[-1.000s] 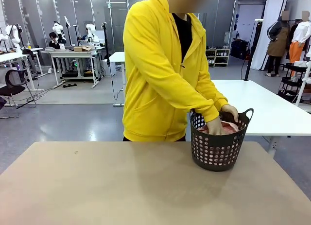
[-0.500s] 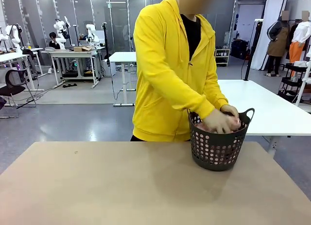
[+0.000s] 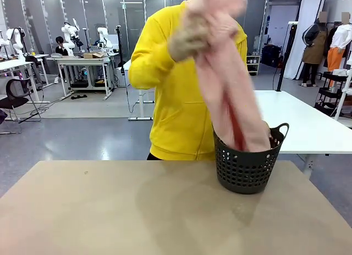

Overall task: Fold the towel.
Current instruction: Grab the top end of the 100 cm Hotel Towel extended by the human.

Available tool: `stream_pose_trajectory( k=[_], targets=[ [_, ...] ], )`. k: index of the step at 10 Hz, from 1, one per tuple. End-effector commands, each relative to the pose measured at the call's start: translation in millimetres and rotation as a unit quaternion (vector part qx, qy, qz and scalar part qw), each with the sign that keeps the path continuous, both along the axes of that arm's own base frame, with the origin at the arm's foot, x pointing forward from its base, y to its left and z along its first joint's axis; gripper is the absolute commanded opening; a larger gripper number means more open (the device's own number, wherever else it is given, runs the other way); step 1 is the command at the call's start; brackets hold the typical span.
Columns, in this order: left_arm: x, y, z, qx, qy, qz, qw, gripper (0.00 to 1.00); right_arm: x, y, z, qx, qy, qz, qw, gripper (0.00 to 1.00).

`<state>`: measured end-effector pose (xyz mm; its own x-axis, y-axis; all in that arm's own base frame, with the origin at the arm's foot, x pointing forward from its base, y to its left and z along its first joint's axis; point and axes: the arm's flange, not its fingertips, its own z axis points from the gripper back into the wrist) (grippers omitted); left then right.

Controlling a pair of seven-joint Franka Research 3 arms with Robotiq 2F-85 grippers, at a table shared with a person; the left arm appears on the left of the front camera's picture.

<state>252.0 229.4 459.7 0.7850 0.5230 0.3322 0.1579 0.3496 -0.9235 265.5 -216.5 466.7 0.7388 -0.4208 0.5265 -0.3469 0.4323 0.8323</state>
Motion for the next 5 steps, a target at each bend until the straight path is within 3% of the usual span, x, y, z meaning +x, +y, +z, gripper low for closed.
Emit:
stream_pose_trajectory(
  k=[1,5],
  targets=[
    [-0.7,1.0,0.3,-0.001,-0.007,-0.005,1.0,1.0,1.8,-1.8,1.5,0.003,-0.009,0.0,1.0,1.0],
    [-0.7,1.0,0.3,-0.001,-0.007,-0.005,1.0,1.0,1.8,-1.8,1.5,0.003,-0.009,0.0,1.0,1.0]
  ],
)
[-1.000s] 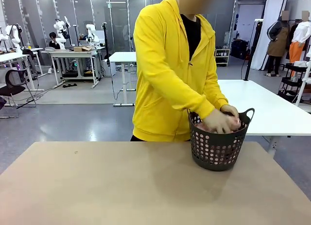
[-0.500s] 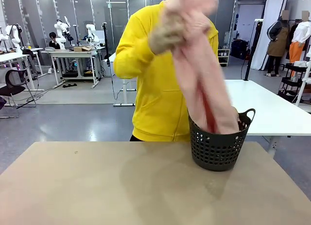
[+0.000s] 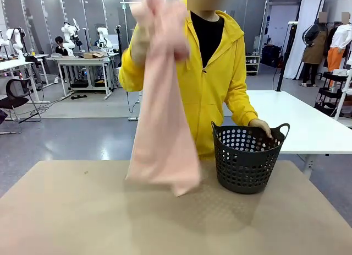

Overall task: Fold the towel.
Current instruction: Grab the top end of the 100 cm Hotel Towel extended by the human.

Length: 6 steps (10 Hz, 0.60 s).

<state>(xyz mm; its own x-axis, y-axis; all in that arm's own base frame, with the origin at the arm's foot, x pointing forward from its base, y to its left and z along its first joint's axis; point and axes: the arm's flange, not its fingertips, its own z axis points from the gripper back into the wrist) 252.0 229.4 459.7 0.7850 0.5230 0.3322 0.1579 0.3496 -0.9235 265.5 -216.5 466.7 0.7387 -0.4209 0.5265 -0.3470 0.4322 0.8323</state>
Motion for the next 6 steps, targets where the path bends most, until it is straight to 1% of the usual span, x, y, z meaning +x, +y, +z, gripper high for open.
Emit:
stream_pose_trajectory(
  k=[1,6],
  targets=[
    [-0.7,1.0,0.3,-0.001,-0.007,-0.005,1.0,1.0,1.8,-1.8,1.4,0.002,-0.009,0.0,1.0,1.0],
    [-0.7,1.0,0.3,-0.001,-0.007,-0.005,1.0,1.0,1.8,-1.8,1.4,0.002,-0.009,0.0,1.0,1.0]
  ],
)
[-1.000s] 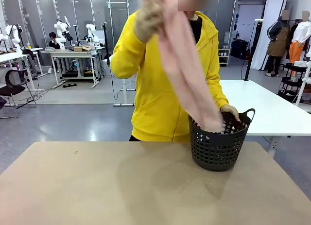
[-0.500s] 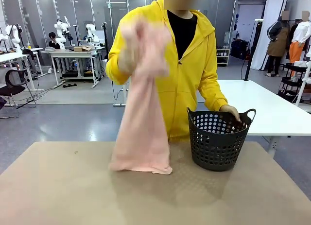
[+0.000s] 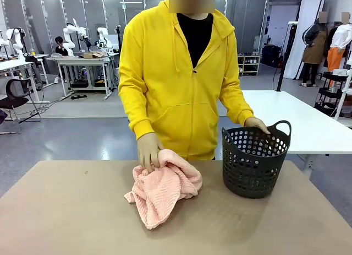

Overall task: Fold the towel.
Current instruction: Grab the top end of the 100 cm Hotel Towel extended by the human.

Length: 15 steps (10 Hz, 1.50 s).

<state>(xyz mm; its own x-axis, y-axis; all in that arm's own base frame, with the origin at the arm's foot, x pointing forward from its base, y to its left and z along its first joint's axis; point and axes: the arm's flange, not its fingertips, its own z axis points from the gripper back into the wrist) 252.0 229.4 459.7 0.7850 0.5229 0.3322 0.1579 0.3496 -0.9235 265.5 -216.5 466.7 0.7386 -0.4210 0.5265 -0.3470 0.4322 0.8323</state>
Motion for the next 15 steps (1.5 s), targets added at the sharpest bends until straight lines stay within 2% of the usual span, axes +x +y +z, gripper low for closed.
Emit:
stream_pose_trajectory(
  k=[1,15],
  targets=[
    [-0.7,1.0,0.3,-0.001,-0.007,-0.005,1.0,1.0,1.8,-1.8,1.4,0.002,-0.009,0.0,1.0,1.0],
    [-0.7,1.0,0.3,-0.001,-0.007,-0.005,1.0,1.0,1.8,-1.8,1.4,0.002,-0.009,0.0,1.0,1.0]
  ],
)
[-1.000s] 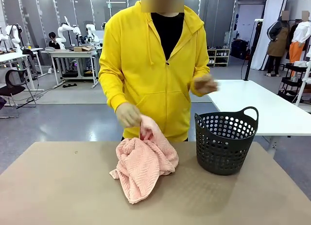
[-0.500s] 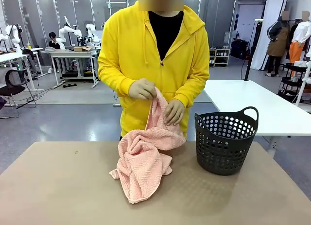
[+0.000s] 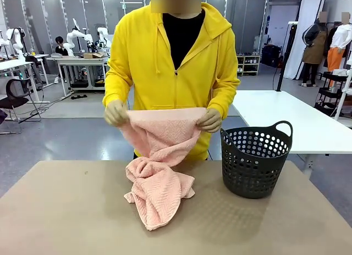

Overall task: Fold the towel.
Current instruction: Grab the top end of the 100 cm Hotel Towel extended by the human.

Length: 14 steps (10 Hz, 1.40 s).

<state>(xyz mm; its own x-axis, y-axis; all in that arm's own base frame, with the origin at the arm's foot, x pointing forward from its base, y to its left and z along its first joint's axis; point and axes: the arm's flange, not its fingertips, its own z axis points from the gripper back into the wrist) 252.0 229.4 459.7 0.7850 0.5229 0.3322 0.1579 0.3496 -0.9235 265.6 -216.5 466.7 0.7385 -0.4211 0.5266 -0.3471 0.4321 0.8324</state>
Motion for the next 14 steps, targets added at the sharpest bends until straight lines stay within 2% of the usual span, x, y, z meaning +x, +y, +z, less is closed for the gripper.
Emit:
stream_pose_trajectory(
  k=[1,14],
  targets=[
    [-0.7,1.0,0.3,-0.001,-0.007,-0.005,1.0,1.0,1.8,-1.8,1.4,0.002,-0.009,0.0,1.0,1.0],
    [-0.7,1.0,0.3,-0.001,-0.007,-0.005,1.0,1.0,1.8,-1.8,1.4,0.002,-0.009,0.0,1.0,1.0]
  ],
)
